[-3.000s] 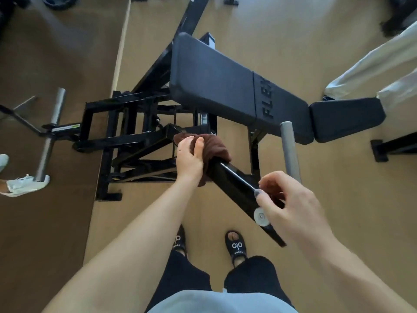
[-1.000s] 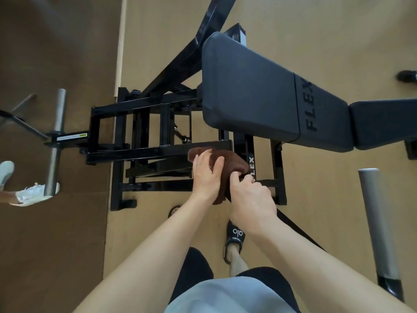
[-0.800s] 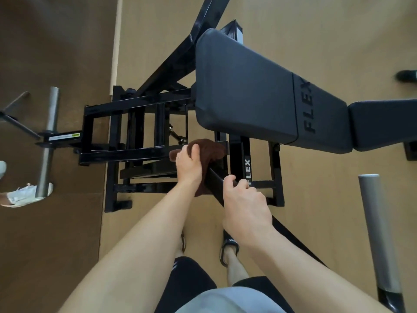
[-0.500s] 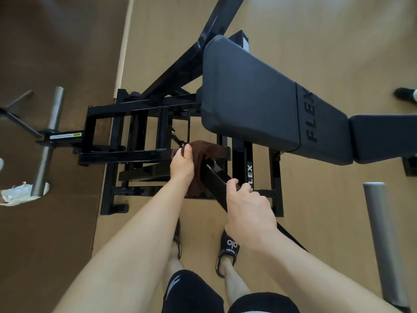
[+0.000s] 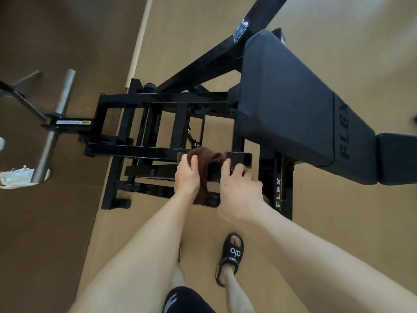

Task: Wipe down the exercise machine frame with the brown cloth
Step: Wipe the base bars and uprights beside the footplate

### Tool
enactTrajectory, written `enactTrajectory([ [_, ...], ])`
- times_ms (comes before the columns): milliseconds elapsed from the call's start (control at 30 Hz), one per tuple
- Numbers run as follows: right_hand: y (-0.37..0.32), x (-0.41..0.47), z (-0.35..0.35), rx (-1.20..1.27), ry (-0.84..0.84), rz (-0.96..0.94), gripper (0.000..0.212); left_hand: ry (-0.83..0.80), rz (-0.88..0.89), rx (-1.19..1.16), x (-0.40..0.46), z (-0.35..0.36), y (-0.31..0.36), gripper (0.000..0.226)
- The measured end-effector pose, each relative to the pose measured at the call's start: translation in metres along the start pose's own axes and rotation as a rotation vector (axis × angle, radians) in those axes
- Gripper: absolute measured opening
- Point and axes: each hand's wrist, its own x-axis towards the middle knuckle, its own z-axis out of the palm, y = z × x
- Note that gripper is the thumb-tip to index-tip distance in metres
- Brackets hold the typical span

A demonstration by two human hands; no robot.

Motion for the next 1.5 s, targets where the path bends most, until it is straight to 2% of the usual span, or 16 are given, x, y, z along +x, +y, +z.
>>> enactTrajectory([
  [167,-0.002,0.030,0.017,-0.121,0.094,-0.034,0.111,-0.009,-0.045,0.001,0.040,-0.021,-0.035,0.048],
  [300,-0.003,0.030,0.017,-0.118,0.052,-0.018,0.108,-0.030,0.023,-0.089,0.025,-0.019,-0.031,0.033],
  [433,-0.006,0.026,0.010,-0.104,0.032,-0.004,0.103,-0.058,0.144,-0.119,-0.011,0.001,-0.006,0.030],
  [700,-0.008,0.024,0.005,-0.088,0.022,0.034,0.105,0.057,0.181,-0.008,0.001,0.008,-0.023,0.033],
  [967,-0.010,0.026,0.012,-0.176,0.037,0.095,0.111,0.057,0.025,0.131,0.078,-0.032,-0.080,0.035],
  [1067,-0.015,0.024,0.008,-0.155,0.073,0.138,0.104,0.028,0.010,0.069,0.074,-0.035,-0.077,0.031],
  [1133,-0.020,0.026,0.004,-0.156,0.111,0.150,0.096,-0.017,0.061,-0.018,0.057,-0.028,-0.063,0.027],
  [1267,-0.051,0.038,0.005,-0.281,0.120,-0.074,0.085,-0.061,0.245,-0.101,0.019,-0.009,-0.046,0.022],
  [1333,-0.073,0.051,0.012,-0.298,0.122,-0.126,0.076,-0.064,0.254,-0.106,0.025,-0.010,-0.049,0.019],
  [1400,-0.089,0.064,0.022,-0.306,0.087,-0.088,0.080,-0.079,0.186,-0.100,0.040,-0.013,-0.056,0.019],
  [1500,-0.102,0.082,0.037,-0.328,0.051,-0.056,0.101,-0.081,0.104,-0.064,0.064,-0.020,-0.073,0.020],
])
